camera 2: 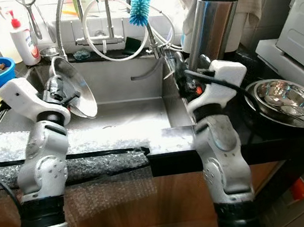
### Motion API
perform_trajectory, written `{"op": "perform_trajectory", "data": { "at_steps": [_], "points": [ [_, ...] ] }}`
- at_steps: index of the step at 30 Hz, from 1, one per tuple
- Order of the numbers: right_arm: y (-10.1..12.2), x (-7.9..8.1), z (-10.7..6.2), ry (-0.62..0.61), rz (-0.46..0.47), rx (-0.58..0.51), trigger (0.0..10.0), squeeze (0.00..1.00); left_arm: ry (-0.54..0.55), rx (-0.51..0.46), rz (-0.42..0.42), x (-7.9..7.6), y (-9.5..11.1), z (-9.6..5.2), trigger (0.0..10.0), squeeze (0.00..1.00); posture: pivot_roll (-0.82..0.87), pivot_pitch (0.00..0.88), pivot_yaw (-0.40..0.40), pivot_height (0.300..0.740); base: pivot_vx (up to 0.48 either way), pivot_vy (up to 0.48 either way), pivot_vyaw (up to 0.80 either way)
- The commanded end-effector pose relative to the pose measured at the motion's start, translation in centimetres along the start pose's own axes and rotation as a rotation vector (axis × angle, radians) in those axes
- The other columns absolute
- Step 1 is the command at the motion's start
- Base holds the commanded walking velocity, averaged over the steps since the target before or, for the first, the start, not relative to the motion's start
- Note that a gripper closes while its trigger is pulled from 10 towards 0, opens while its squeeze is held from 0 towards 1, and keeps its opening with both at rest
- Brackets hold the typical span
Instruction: Kitchen organization
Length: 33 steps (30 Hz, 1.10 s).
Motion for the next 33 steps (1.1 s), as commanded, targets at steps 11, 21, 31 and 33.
{"op": "perform_trajectory", "data": {
  "at_steps": [11,21,31,33],
  "points": [
    [-1.5,-2.4,-4.1,-0.082,-0.201,0.022,10.0,0.00,-0.145,0.135,0.196,-2.8,-3.2,1.4,10.0,0.00,-0.12,0.007,-0.058,0.740,0.000,0.000,0.00],
    [-1.3,-2.1,-6.2,-0.058,-0.281,-0.025,10.0,0.00,-0.229,0.266,0.273,-4.8,-5.0,2.5,10.0,0.00,-0.12,0.014,-0.039,0.740,0.000,0.000,0.00],
    [-1.7,-2.2,-7.5,-0.077,-0.279,-0.031,10.0,0.00,-0.347,0.398,0.341,-6.7,-6.9,2.6,10.0,0.00,-0.12,0.016,-0.028,0.740,0.000,0.000,0.00],
    [-1.8,-2.4,-7.8,-0.086,-0.293,-0.026,10.0,0.00,-0.354,0.428,0.355,-6.8,-7.3,2.6,10.0,0.00,-0.12,0.018,-0.023,0.740,0.000,0.000,0.00]
  ]
}}
Point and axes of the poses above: a point about 5 cm out from each wrist's last joint towards the gripper, its own z axis pointing out of the wrist towards the gripper, its own y axis along the axis of the wrist's last joint, x = y × z, the point moved 3 cm from there along z, pointing out of the wrist towards the gripper, and after that the axes turned 11 degrees about z, right-handed, at the moved point
